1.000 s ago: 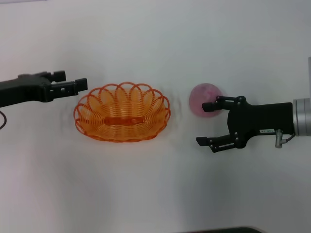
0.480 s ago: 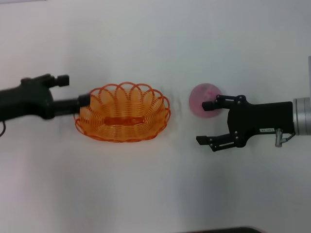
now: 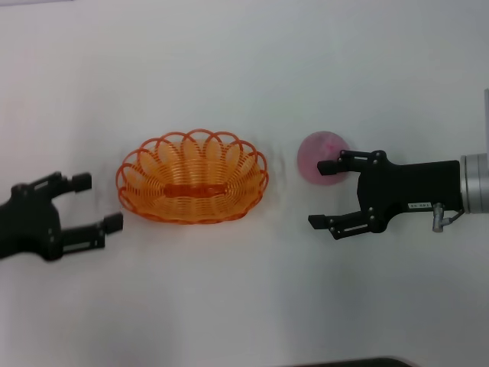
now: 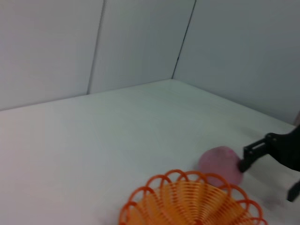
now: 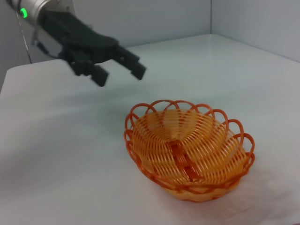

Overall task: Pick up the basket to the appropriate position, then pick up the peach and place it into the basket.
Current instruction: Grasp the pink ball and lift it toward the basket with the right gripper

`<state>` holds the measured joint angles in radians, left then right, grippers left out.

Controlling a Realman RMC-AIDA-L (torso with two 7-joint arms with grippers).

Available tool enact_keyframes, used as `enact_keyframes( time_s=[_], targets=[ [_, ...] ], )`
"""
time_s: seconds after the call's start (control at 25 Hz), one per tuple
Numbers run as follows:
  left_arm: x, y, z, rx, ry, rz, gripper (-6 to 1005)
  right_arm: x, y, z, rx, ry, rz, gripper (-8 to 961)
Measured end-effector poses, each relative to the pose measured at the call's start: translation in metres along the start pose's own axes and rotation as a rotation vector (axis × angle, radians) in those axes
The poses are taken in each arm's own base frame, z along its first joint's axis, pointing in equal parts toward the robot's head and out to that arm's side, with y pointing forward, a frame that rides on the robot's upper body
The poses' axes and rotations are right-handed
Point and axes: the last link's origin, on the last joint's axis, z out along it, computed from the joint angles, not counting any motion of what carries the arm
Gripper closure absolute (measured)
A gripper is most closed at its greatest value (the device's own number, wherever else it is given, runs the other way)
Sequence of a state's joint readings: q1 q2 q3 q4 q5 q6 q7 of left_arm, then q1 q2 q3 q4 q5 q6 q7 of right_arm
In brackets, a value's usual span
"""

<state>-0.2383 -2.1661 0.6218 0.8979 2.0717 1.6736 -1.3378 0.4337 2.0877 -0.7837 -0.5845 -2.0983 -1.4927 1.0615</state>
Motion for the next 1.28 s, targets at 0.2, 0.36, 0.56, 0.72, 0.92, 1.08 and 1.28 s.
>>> enact_keyframes(
  time_s=[0.2, 0.36, 0.56, 0.72, 0.92, 1.08, 1.28],
  targets=[
    [-0.013, 0.012, -0.010, -0.007, 0.053, 0.009, 95, 0.000, 0.000, -0.001, 0.001, -0.001, 0.000, 1],
    [-0.023, 0.018, -0.009, -0.026, 0.037, 0.019, 96, 0.000, -0.001, -0.001, 0.002, 0.003, -0.001, 1],
    [-0.038, 0.023, 0.000, -0.024, 0.037, 0.056, 96, 0.000, -0.001, 0.000, 0.002, 0.004, -0.001, 1],
    [-0.048, 0.020, 0.006, 0.001, -0.005, 0.070, 97, 0.000, 0.000, 0.000, 0.000, 0.002, 0.000, 1],
    [-0.052, 0.016, 0.006, 0.016, -0.040, 0.075, 97, 0.001, 0.000, 0.000, 0.001, 0.003, 0.001, 2],
    [-0.050, 0.014, 0.005, 0.023, -0.040, 0.082, 96, 0.001, 0.000, 0.000, 0.001, 0.004, 0.001, 2],
    [-0.048, 0.014, 0.005, 0.020, -0.029, 0.084, 96, 0.002, -0.001, -0.007, 0.016, 0.005, 0.003, 2]
  ],
)
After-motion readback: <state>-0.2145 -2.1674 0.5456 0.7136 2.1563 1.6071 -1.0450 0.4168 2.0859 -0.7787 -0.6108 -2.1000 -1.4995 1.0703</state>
